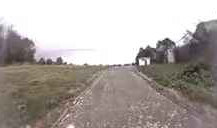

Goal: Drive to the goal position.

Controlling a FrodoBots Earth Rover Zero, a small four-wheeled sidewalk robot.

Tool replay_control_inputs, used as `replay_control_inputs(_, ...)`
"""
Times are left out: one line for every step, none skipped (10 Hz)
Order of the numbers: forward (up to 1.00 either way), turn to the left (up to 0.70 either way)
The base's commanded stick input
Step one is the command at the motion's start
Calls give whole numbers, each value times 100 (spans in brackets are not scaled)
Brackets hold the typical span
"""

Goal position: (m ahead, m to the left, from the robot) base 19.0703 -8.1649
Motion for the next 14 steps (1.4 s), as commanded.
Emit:
replay_control_inputs(85, 0)
replay_control_inputs(85, 0)
replay_control_inputs(85, 0)
replay_control_inputs(85, 0)
replay_control_inputs(85, 0)
replay_control_inputs(85, 0)
replay_control_inputs(85, 0)
replay_control_inputs(85, 0)
replay_control_inputs(85, 0)
replay_control_inputs(85, 0)
replay_control_inputs(85, -11)
replay_control_inputs(85, -34)
replay_control_inputs(85, -34)
replay_control_inputs(85, -22)
